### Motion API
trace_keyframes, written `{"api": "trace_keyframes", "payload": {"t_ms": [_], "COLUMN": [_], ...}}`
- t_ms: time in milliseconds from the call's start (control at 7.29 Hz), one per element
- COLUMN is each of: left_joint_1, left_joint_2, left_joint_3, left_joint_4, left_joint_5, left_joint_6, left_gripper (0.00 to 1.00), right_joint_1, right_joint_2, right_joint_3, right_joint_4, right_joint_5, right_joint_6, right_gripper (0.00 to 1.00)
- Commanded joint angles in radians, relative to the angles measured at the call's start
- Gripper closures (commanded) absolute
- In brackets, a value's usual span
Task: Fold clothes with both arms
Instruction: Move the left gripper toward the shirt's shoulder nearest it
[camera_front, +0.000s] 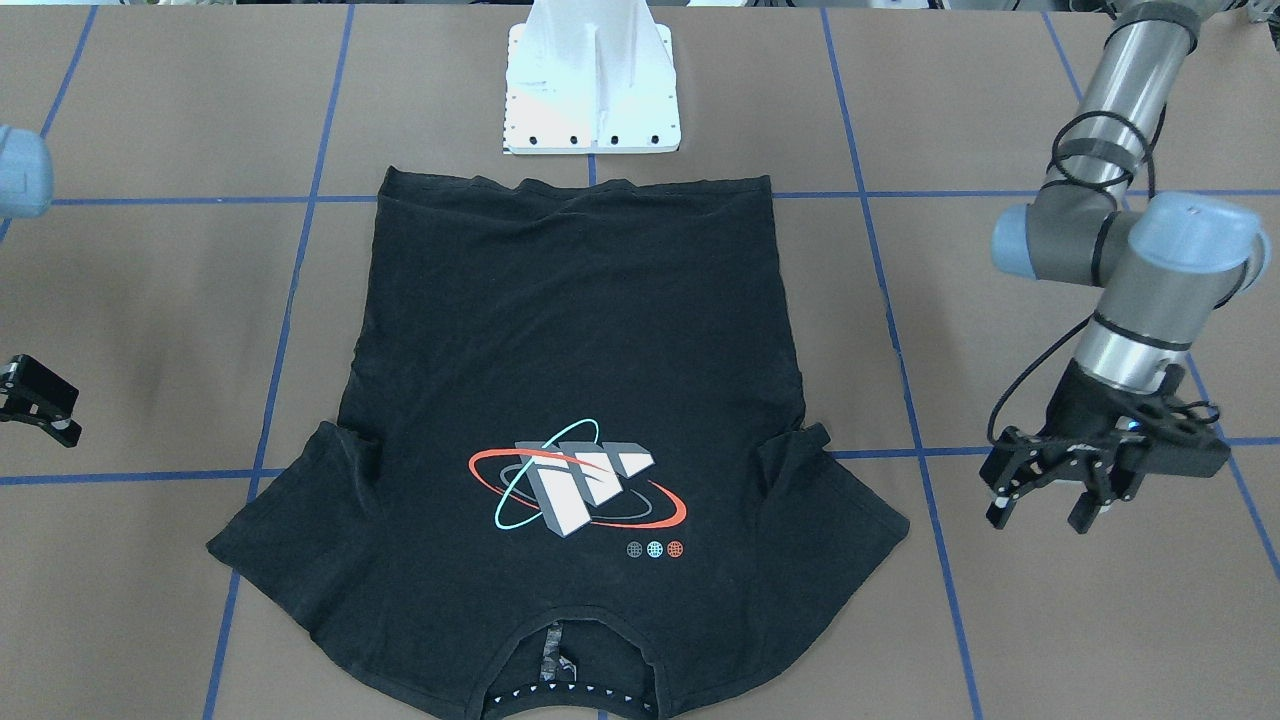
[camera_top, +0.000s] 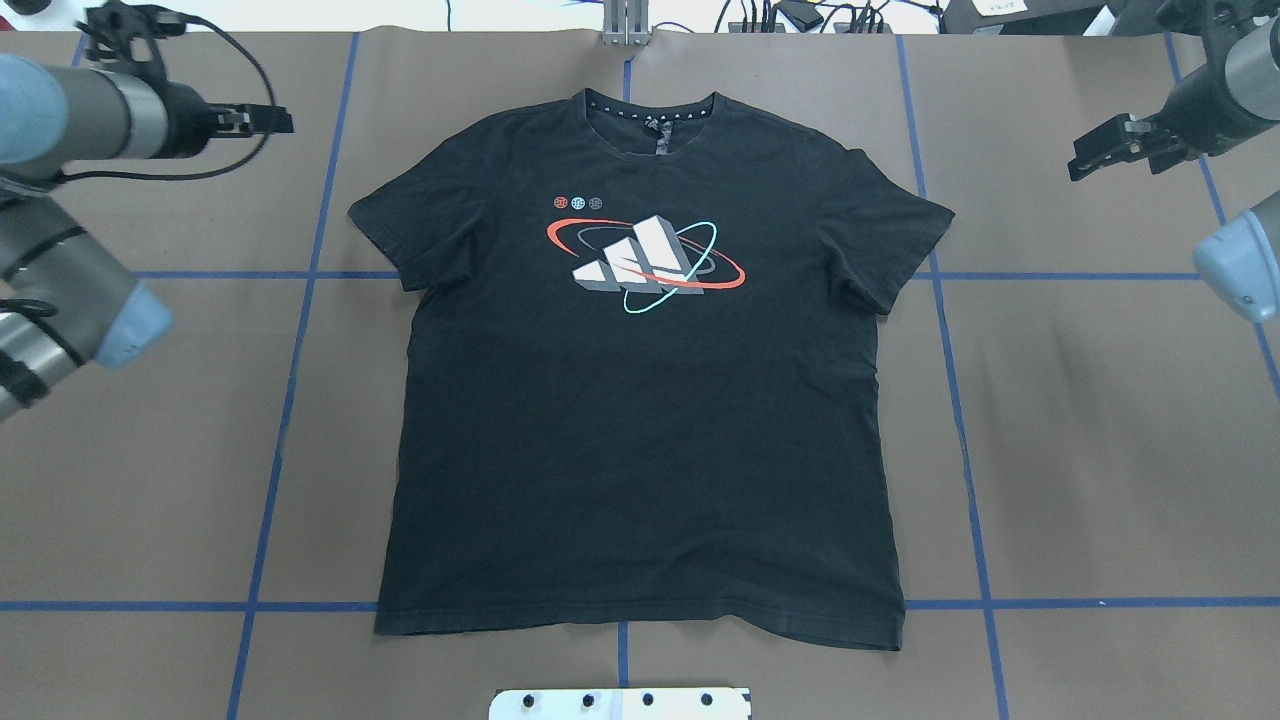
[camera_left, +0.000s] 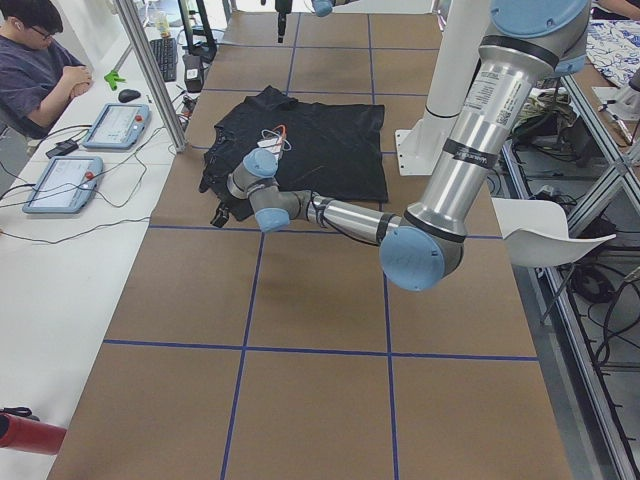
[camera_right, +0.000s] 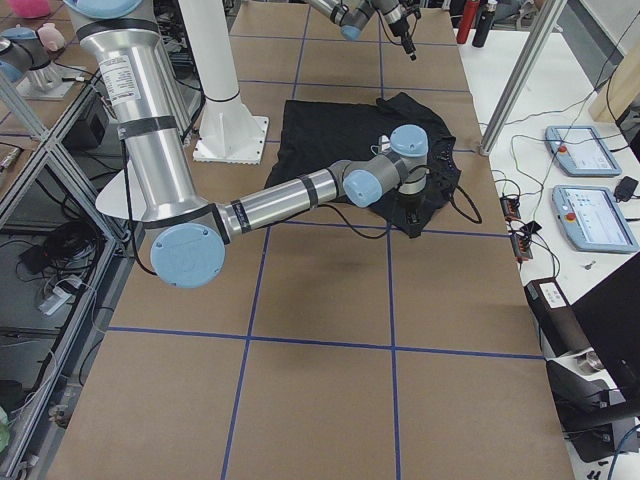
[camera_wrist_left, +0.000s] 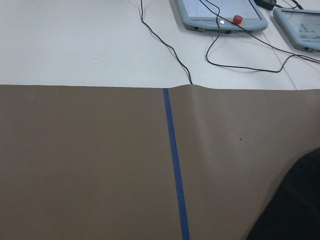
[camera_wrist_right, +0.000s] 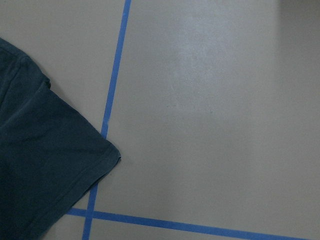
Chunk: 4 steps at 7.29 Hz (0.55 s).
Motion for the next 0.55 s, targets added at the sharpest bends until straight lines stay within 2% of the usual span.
{"api": "trace_keyframes", "payload": {"t_ms": [0, 411], "left_joint_1": [0.078, 0.150], "left_joint_2": [-0.106, -0.108], "left_joint_3": [0.190, 0.194], "left_joint_4": [-0.119, -0.115], "left_joint_5": [0.072, 0.164], "left_joint_6": [-0.061, -0.051], "left_gripper": [0.00, 0.03], "right_joint_1": [-0.007, -0.009], "right_joint_2": [0.006, 0.008], "right_joint_3": [-0.001, -0.002], "right_joint_4": [0.001, 0.001], "right_joint_5": [-0.002, -0.002], "right_joint_6": [0.003, 0.003], "right_gripper": [0.01, 0.01]}}
